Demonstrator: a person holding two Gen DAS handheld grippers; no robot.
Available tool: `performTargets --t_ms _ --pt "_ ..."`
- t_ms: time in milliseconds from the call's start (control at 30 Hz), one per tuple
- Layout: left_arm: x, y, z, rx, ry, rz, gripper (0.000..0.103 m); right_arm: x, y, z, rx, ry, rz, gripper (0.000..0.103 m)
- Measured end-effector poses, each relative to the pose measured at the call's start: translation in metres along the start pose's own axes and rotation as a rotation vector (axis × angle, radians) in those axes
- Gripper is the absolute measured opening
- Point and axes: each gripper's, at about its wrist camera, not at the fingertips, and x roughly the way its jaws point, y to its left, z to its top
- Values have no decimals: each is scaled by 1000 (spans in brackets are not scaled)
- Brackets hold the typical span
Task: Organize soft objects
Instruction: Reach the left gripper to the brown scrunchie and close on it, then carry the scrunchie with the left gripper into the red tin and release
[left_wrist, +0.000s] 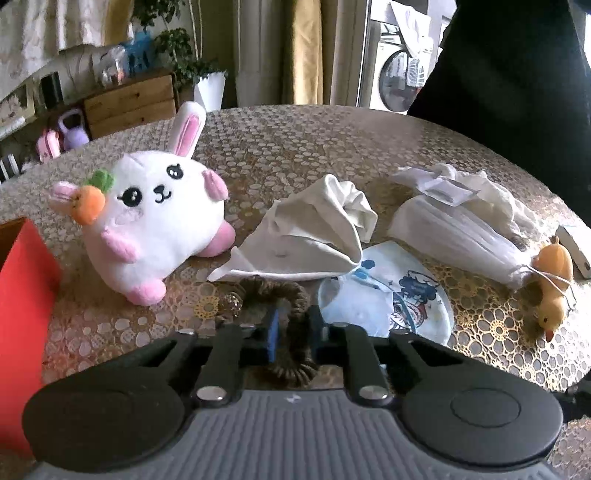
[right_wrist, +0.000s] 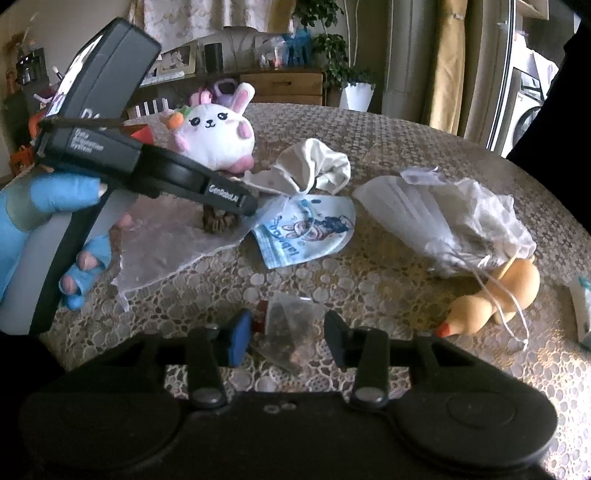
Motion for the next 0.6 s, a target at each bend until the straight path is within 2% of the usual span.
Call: performTargets --t_ms 200,333,400,600 --pt "0 2 1 -8 -9 3 8 0 3 2 -9 4 8 23" --pt "-3 5 3 -20 -9 12 7 -3 3 2 -2 -3 -6 15" --pt "-9 7 3 -26 -13 17 7 -5 2 3 9 -11 -22 7" --pt "-33 13 8 -50 -47 -7 6 -17 0 8 31 -45 -46 4"
